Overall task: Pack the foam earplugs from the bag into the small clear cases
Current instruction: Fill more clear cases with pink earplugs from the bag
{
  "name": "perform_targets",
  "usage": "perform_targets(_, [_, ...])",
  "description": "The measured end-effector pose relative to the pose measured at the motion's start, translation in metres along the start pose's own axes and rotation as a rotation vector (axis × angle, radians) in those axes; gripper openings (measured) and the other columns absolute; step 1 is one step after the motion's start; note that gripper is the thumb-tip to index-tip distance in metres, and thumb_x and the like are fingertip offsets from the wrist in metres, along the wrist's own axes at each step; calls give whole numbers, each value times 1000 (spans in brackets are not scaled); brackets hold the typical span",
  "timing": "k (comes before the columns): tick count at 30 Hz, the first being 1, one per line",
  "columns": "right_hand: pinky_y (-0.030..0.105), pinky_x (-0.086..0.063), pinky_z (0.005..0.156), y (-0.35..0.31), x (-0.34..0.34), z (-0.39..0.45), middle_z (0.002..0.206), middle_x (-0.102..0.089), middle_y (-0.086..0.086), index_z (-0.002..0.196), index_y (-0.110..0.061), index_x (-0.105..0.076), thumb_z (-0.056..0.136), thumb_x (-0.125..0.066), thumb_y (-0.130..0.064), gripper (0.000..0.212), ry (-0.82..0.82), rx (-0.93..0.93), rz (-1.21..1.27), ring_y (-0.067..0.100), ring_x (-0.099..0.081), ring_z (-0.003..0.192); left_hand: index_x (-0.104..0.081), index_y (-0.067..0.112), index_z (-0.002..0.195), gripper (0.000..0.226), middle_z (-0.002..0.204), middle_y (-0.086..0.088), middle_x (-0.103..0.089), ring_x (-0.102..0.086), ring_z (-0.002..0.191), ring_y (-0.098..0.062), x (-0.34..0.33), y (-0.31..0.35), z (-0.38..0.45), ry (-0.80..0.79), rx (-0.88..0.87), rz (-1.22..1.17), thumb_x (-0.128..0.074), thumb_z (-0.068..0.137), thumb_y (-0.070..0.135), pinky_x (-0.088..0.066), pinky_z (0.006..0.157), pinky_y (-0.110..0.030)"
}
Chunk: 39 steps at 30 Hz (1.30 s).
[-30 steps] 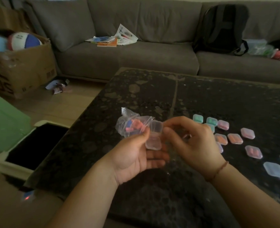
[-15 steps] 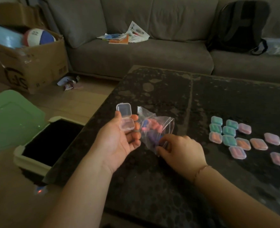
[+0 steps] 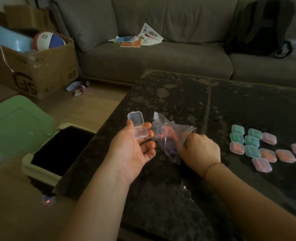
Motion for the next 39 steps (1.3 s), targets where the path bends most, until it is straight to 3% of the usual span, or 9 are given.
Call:
perform_targets(4, [25,-42,55,-5,2,7,72,-54,-8,97,-26,-60,86,-61,-54,30,-12,-65,-5,10,-56,65,-71,11,104,49,83,-6,-63,-53,68,-17,-1,-1,1,2,0,9,-41,105,50,-45,63,-32])
perform_targets(7, [27,-46,57,-7,5,6,70,-54,-6,92,-22,-61,89,-62,-47,25,31,-87,-40,13,-59,66,-72,11,102,50,84,-6,-63,-53,69,-18,-3,-3,2,-1,6,16,-40,105,50,-45,65,-32])
perform_targets(13, [31,-57,70,-8,17,-7,77,-62,-7,89,-27,-64,97,-49,-39,20,108,80,66,10,-63,69,-72,10,108,52,84,-7,-63,-52,68,-17,-8,-8,2,2,20,36,-39,105,50,-44,66,-31])
perform_targets(18, [17,-51,63,7,35,-35,75,-59,-19,100,-39,-64,93,-50,-46,18,148,226,119,-4,-58,67,-76,15,107,51,91,-9,-73,-59,68,-17,-11,-18,3,21,11,107,-42,102,53,-48,67,-32])
perform_targets(21, [15,-47,56,13,59,-52,69,-58,-20,99,-34,-69,90,-53,-44,22,330,279,206,-6,-56,59,-80,17,101,55,96,-11,-77,-64,70,-17,-18,-30,0,-83,28,131,-41,102,56,-51,69,-31])
perform_targets(25, [21,-53,53,-10,81,-68,71,-65,-16,106,-27,-71,93,-59,-36,20,527,480,337,-3,-59,56,-74,24,120,51,115,-11,-76,-67,94,-22,-29,-42,-6,-208,64,159,-44,99,59,-51,75,-34])
perform_targets(31, [27,-53,53,-26,68,-77,70,-69,-13,97,-31,-73,95,-56,-41,20,490,625,254,2,-63,58,-79,17,104,55,108,-13,-77,-65,106,-29,-37,-50,-8,-258,91,173,-38,103,54,-45,108,-50])
perform_targets(37, [28,-52,52,-30,64,-78,67,-68,-14,99,-36,-72,95,-52,-45,23,406,608,224,4,-63,57,-76,12,112,51,111,-14,-77,-73,104,-28,-36,-48,-10,-246,83,176,-44,102,51,-57,92,-45])
perform_targets(39, [26,-52,52,-27,65,-77,67,-66,-15,102,-37,-70,93,-53,-44,20,400,589,271,2,-61,57,-74,14,116,51,111,-14,-77,-72,106,-29,-34,-47,-9,-248,75,183,-43,102,52,-55,96,-46])
Point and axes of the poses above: each hand's wrist, its own z-axis towards the middle knuckle, its own x-axis out of the back of the hand, y = z × x, the point moved 6 cm from there along z, towards the middle knuckle
